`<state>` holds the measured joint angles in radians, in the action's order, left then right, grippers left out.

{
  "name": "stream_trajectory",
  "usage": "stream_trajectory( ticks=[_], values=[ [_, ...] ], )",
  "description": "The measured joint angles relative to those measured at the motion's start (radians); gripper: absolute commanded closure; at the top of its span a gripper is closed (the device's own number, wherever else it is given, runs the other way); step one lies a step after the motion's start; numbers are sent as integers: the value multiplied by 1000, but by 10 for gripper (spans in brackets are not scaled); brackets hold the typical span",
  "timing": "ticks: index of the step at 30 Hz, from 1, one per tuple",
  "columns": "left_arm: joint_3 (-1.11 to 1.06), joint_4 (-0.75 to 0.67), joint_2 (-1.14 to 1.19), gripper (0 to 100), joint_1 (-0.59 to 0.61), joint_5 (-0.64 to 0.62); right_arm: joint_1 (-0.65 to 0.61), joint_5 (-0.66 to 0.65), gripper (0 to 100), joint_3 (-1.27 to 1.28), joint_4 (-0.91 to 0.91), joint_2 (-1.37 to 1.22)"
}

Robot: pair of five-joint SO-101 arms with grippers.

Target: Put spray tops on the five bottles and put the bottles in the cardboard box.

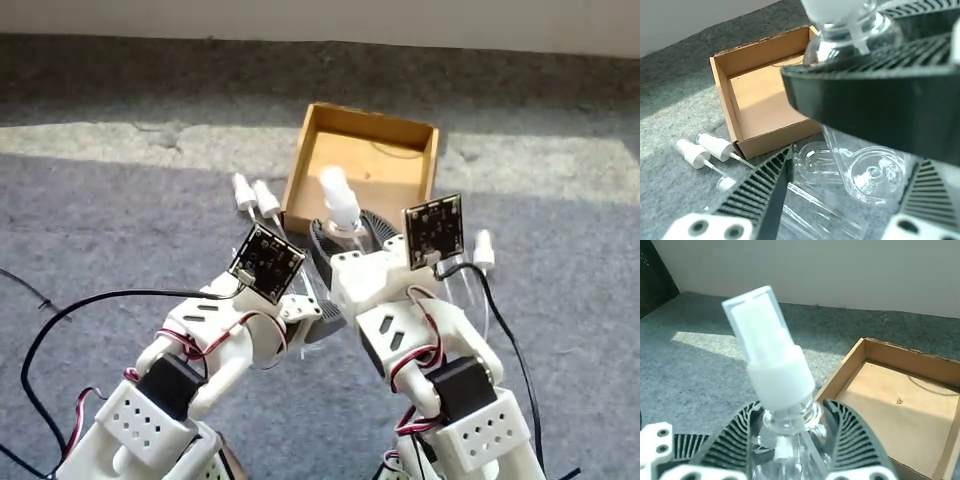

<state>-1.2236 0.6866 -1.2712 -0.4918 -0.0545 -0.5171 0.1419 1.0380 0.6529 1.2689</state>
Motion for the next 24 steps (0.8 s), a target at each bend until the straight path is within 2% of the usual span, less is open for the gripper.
stream_trajectory(
  ticks=[10,18,24],
  values=[
    [0,-3,-6,664,28,-3,-3,0,995,-164,132,-32],
    [0,-3,0,664,43,-2,-3,0,995,-173,140,-34],
    [0,-3,0,664,43,-2,0,-61,995,-173,117,-41]
  ],
)
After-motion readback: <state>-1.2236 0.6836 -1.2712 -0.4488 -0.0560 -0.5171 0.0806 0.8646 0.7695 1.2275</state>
